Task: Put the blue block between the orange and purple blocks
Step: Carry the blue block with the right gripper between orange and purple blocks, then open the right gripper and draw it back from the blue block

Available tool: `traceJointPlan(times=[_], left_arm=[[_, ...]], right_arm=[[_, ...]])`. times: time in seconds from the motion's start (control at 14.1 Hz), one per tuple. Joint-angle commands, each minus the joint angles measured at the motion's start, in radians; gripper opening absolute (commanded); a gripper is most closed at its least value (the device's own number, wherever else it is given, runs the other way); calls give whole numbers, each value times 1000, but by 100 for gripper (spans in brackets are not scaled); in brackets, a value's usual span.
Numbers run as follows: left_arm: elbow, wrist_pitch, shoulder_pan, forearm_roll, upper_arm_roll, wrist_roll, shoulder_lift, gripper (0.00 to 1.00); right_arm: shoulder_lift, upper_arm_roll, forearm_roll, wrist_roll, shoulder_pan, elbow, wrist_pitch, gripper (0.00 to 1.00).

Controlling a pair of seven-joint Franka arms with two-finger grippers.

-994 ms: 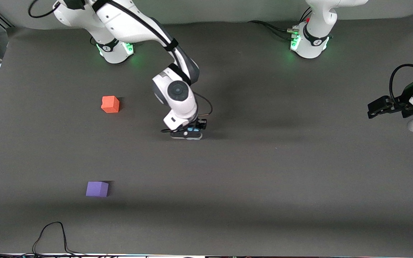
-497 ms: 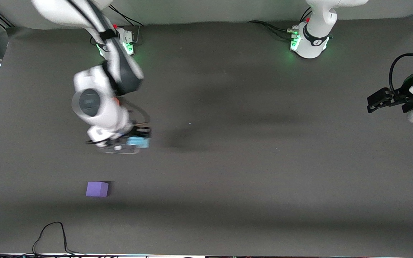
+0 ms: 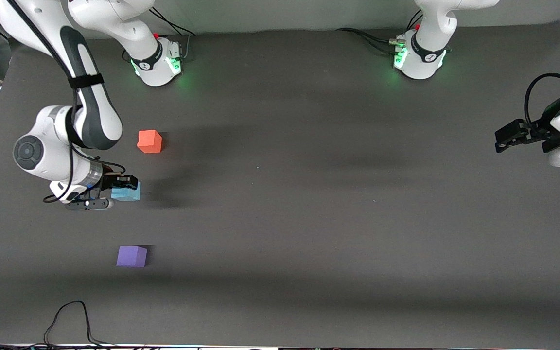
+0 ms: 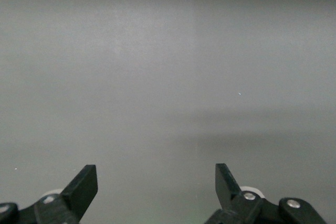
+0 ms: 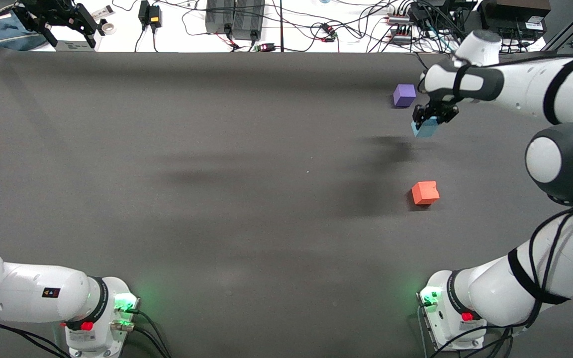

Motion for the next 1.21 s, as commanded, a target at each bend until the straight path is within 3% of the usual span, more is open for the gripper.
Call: traceJointPlan(times=[0.0,0.35,0.43,0.5,0.71,1.14], left_arm=[[-23,-1,11,-5,-9,17,-29,100],[-26,-4,10,-16,-8,17,-29,100],[-26,-6,10,-19,-8,17,-27,100],[-26,-8,11,-22,-8,17,-29,100],[-26,-12,7,-22,-8,17,-24,100],[-18,-26,11,-25,-6,18,-18,100]], right_arm=[[99,-2,87,-70,21,2,98,26],[163,-2,191,-144,24,2,142,30],[165,0,198,-145,26,2,145,41],[165,0,201,-144,26,2,145,98],[140,-2,202,-144,26,2,122,100],[-96,-36,184,-131,28,27,-44,100]])
